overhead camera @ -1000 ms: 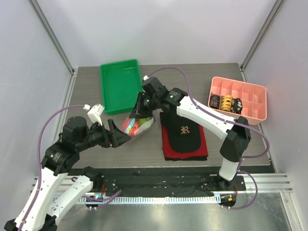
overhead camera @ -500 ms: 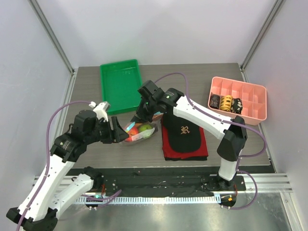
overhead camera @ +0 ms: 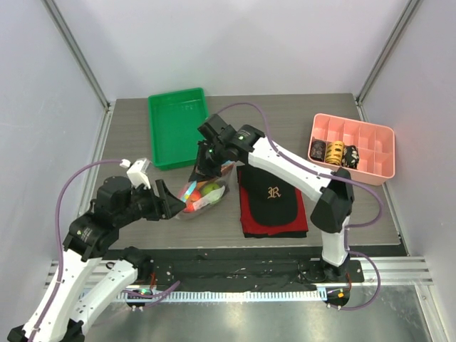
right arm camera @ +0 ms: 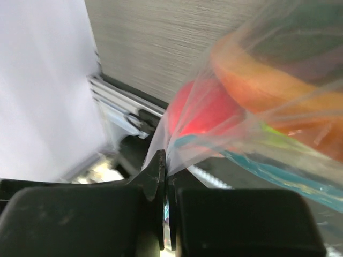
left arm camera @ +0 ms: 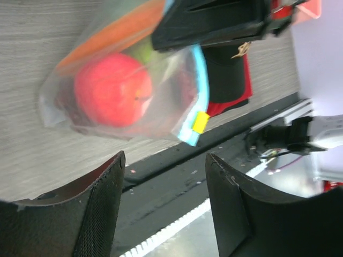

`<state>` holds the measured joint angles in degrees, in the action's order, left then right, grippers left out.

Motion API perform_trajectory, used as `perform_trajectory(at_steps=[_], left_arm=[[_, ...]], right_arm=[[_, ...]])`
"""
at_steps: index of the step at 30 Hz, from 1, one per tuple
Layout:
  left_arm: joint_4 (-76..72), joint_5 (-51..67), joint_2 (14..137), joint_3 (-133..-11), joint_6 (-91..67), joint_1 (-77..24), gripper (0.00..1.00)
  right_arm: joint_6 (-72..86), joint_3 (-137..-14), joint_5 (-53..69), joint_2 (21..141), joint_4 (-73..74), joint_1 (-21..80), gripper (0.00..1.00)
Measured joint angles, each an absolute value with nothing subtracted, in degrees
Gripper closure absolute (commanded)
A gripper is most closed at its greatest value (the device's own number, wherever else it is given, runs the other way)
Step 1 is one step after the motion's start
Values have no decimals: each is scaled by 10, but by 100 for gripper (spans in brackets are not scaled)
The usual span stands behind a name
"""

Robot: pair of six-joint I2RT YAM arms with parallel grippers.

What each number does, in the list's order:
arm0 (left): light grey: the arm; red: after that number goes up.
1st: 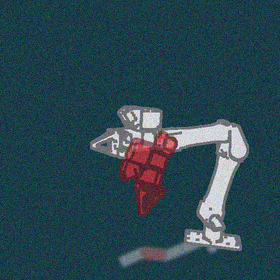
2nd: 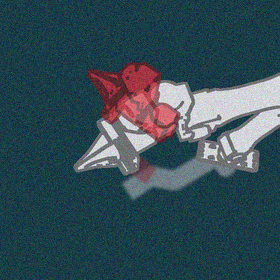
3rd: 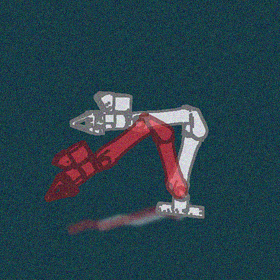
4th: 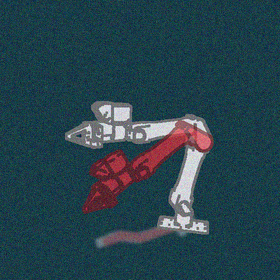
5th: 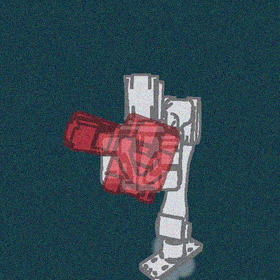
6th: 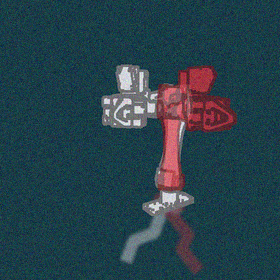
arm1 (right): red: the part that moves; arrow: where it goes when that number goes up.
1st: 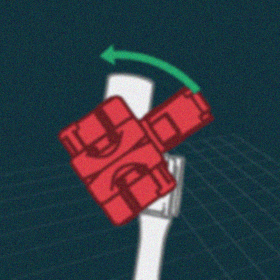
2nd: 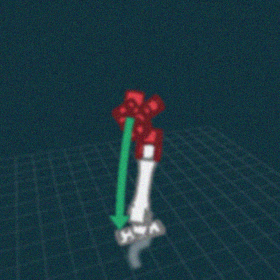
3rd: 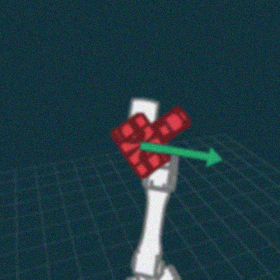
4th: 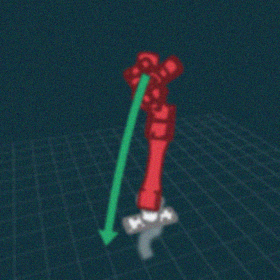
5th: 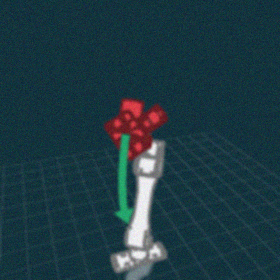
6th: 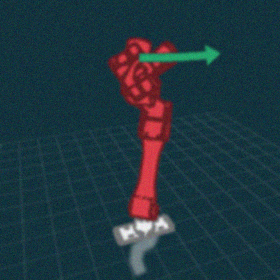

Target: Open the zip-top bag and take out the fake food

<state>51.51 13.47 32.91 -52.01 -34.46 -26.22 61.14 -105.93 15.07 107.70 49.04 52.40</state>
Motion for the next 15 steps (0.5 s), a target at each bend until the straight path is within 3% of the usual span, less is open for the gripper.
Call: perform_trajectory(at_steps=[3, 4, 8, 11, 15], left_arm=[[516, 139, 330, -539, -368, -262, 34], [516, 138, 331, -552, -377, -262, 28], [552, 79, 364, -662, -426, -262, 21], [585, 3, 405, -754, -481, -262, 17], [605, -41, 453, -804, -543, -261, 23]], right_arm=[[507, -1129, 162, 1126, 531, 531, 98], [474, -1150, 159, 1140, 547, 535, 98], [314, -1199, 93, 1169, 609, 577, 99], [238, -1130, 59, 1133, 593, 604, 99], [174, -986, 51, 1034, 538, 617, 98]])
